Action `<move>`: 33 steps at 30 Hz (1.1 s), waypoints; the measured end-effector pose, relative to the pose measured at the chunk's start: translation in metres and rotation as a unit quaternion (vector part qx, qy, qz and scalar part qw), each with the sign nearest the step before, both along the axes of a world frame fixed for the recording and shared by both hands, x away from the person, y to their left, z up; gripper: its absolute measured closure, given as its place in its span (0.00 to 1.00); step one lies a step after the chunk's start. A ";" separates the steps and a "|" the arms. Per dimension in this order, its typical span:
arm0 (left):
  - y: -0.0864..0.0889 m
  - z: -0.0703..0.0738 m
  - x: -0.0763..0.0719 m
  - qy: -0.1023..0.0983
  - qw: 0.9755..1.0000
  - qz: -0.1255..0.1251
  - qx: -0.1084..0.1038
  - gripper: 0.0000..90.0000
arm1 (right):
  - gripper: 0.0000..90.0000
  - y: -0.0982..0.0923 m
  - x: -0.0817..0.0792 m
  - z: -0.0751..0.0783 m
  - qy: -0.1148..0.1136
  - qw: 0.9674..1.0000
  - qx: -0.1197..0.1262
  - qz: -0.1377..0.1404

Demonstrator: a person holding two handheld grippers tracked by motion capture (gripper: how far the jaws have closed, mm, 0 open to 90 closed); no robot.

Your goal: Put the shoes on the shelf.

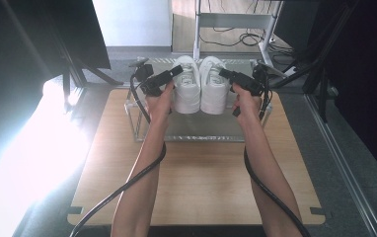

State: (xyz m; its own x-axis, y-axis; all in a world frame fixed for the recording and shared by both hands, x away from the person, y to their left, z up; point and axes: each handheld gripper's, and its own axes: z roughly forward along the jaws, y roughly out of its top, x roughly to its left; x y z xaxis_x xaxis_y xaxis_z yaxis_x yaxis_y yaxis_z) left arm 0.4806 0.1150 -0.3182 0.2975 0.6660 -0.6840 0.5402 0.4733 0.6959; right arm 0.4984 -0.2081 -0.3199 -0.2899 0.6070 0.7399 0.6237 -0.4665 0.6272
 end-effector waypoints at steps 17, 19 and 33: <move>0.025 -0.001 -0.034 -0.037 0.999 -0.036 -0.001 0.25 | 0.30 -0.025 -0.025 -0.001 -0.036 0.998 0.022 0.037; 0.027 -0.003 -0.038 -0.039 0.998 -0.039 0.001 0.25 | 0.30 -0.026 -0.026 -0.001 -0.039 0.998 0.016 0.036; 0.038 -0.012 -0.070 -0.064 0.996 -0.049 0.023 0.22 | 0.30 -0.042 -0.056 -0.004 -0.067 0.995 0.008 0.073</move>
